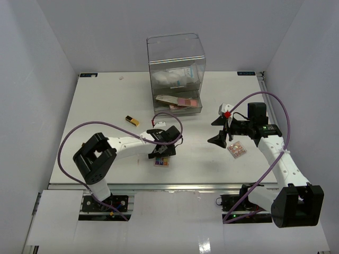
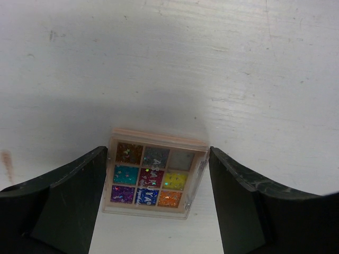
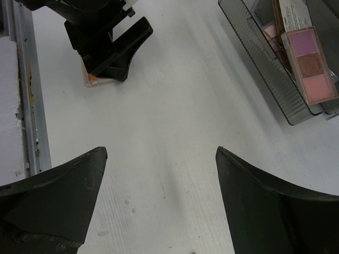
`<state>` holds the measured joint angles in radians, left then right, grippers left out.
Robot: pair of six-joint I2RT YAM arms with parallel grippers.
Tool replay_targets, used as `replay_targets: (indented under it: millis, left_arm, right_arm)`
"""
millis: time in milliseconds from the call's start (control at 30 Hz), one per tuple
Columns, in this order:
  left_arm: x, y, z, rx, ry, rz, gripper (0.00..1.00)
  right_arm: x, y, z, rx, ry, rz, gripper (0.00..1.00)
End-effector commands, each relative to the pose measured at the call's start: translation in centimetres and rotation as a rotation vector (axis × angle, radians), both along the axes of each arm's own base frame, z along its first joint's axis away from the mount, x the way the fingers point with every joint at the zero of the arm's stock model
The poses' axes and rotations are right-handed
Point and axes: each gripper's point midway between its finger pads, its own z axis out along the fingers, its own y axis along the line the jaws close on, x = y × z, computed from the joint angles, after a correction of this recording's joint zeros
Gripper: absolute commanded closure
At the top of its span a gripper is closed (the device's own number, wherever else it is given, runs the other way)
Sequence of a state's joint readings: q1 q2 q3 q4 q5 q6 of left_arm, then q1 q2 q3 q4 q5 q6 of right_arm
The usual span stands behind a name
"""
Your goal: Organize the makeup
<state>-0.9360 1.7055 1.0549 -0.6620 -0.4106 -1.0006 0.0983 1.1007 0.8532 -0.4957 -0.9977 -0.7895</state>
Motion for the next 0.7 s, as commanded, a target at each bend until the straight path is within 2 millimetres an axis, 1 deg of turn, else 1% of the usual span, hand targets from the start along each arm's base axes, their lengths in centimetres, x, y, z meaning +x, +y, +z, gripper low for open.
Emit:
replay_targets:
  millis: [0,133,167,300,500,600,667]
  left_arm:
    - [2.8,0.0,3.8,-0.010,-0.149,-0.015,0.73]
    - [5.5,0.0,5.2,-0.056,-0.187,0.043,0.72]
    - [5.9,-0.2,5.4,-0.072,-0.186,0.041,0.72]
    - [9.5,0.0,7.7,-0.170,-0.226,0.092,0.72]
    - [14.3,-0.9,12.6,-0.337,-0.311,0.093,0.73]
    - [16.0,-1.8,14.7,-0.384,-0.339,0.073,0.73]
    - [16.8,-2.2,15.7,-0.402,-0.352,0.060,0.73]
  right_arm:
    - [-0.1,0.0,0.5,0.013,-0.032,0.006,0.10]
    - [0.0,-0.2,0.5,0.012,-0.034,0.000,0.10]
    - [0.0,-0.2,0.5,0.011,-0.037,0.000,0.10]
    - [0.0,-0.3,0.5,0.011,-0.039,-0.004,0.10]
    - [0.0,-0.3,0.3,0.009,-0.035,-0.004,0.10]
    - [0.0,-0.3,0.3,0.008,-0.035,-0.004,0.10]
    - [0.1,-0.3,0.2,0.006,-0.036,-0.004,0.10]
